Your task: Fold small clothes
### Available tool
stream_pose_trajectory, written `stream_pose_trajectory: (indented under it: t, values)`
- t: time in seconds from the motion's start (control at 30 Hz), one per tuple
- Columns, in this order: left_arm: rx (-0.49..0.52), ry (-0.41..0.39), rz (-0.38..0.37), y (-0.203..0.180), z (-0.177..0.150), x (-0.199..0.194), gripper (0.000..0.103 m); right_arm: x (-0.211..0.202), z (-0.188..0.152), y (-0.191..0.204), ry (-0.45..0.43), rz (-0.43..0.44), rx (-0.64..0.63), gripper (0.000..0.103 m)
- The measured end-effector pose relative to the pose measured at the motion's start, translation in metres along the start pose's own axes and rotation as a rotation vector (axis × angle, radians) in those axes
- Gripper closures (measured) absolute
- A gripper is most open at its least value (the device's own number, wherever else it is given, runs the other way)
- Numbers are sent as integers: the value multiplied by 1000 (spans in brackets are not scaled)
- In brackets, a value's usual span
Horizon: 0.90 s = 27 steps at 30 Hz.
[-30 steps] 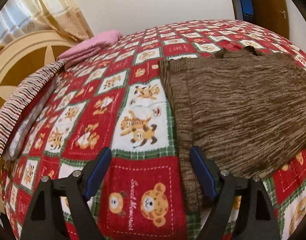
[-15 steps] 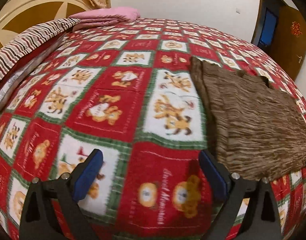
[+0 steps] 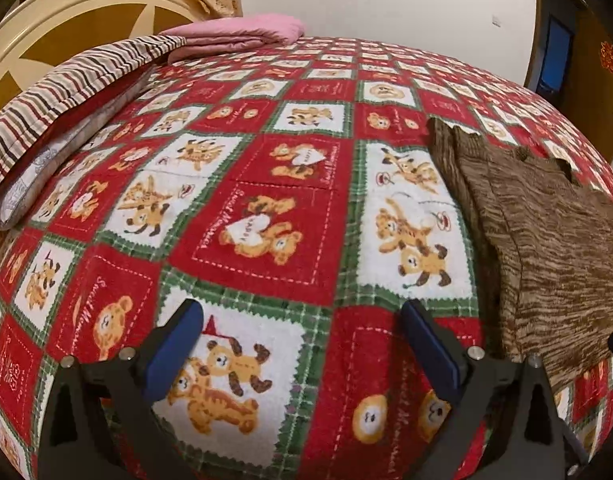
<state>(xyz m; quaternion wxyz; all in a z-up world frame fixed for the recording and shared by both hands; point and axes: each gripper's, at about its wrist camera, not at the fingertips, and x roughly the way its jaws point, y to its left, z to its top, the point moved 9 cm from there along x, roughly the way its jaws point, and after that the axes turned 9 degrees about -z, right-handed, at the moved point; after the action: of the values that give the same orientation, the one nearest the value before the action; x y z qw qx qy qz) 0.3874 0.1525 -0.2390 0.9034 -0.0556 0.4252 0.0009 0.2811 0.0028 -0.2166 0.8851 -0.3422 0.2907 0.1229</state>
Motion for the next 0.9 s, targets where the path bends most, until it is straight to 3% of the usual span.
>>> stream_pose_trajectory:
  t: [0.33, 0.77, 0.9]
  values:
    - [-8, 7, -21, 0, -2, 3, 0, 14, 32, 15, -42, -64, -38, 37]
    - [12, 12, -7, -3, -2, 5, 0, 25, 38, 22, -67, -68, -24, 37]
    - [18, 14, 1, -4, -3, 5, 0, 25, 37, 29, -78, -30, -40, 56]
